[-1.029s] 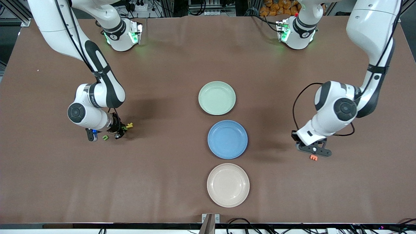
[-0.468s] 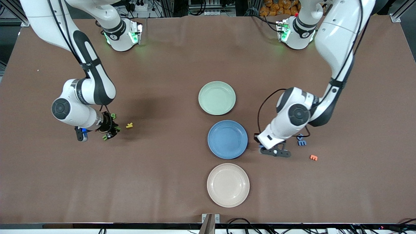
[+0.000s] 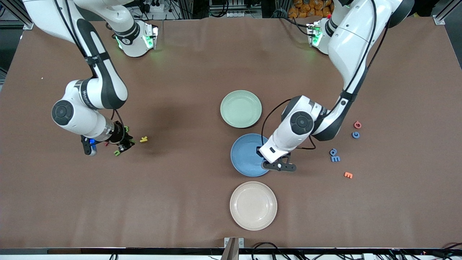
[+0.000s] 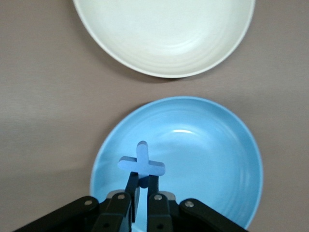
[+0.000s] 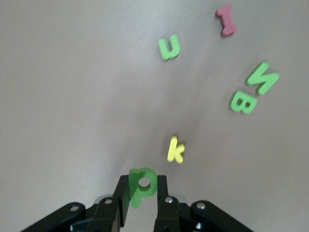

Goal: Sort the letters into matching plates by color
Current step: 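Drop blue X on the blue plate while the right gripper carries green p, then release green p onto the green plate with the right gripper, then move the right gripper to green u while the left gripper reaches blue e, then grasp blue e with the left gripper while the right gripper grasps green u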

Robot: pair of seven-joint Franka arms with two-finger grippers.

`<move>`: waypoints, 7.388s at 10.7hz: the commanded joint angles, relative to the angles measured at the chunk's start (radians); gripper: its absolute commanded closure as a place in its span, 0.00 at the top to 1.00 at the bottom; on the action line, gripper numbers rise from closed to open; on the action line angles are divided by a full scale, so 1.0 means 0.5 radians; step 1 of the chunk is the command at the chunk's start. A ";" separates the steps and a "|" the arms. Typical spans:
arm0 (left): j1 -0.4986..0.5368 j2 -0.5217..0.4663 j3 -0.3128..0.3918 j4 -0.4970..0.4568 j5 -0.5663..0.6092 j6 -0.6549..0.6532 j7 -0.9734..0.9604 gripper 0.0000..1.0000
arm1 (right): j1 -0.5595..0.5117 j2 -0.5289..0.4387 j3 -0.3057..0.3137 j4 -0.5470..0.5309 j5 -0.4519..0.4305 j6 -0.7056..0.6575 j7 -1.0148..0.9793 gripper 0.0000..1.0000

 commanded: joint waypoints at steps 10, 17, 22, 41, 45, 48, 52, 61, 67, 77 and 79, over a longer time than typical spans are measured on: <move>0.092 -0.105 0.093 0.003 -0.012 -0.132 0.069 1.00 | 0.366 0.164 0.576 0.216 -0.139 0.196 -0.100 0.00; 0.546 -0.240 0.117 -0.126 -0.009 -0.536 -0.026 1.00 | 0.618 0.462 0.782 0.410 -0.344 0.337 0.127 0.00; 0.626 -0.216 0.216 -0.273 0.335 -0.528 -0.137 1.00 | 0.658 0.536 0.883 0.400 -0.397 0.328 0.127 0.18; 0.859 -0.280 0.127 -0.694 0.317 0.000 0.176 1.00 | -0.363 -0.302 1.027 0.140 -0.302 -0.384 -1.049 1.00; 0.850 -0.231 0.102 -0.660 0.314 0.022 0.182 1.00 | -0.600 -0.348 0.982 -0.062 -0.314 -0.323 -1.465 1.00; 0.853 -0.194 0.093 -0.648 0.314 0.058 0.185 1.00 | -0.707 -0.336 0.752 -0.093 -0.314 -0.335 -1.539 1.00; 0.847 -0.158 0.093 -0.602 0.317 0.068 0.185 1.00 | -0.701 -0.198 0.470 -0.084 -0.299 -0.207 -1.502 1.00; 0.841 -0.124 0.093 -0.559 0.277 0.065 0.324 1.00 | -0.668 0.216 0.310 0.124 -0.329 0.183 -0.751 0.88; 0.829 -0.133 0.093 -0.577 0.268 0.052 0.124 1.00 | -0.579 0.468 0.248 0.180 -0.329 0.420 -0.677 0.79; 0.801 -0.145 0.093 -0.590 0.268 0.046 -0.136 0.00 | -0.576 0.447 0.248 0.118 -0.498 0.355 -0.708 0.67; 0.795 -0.151 0.090 -0.587 0.268 0.046 -0.146 0.00 | -0.576 0.453 0.248 0.112 -0.495 0.377 -0.708 0.63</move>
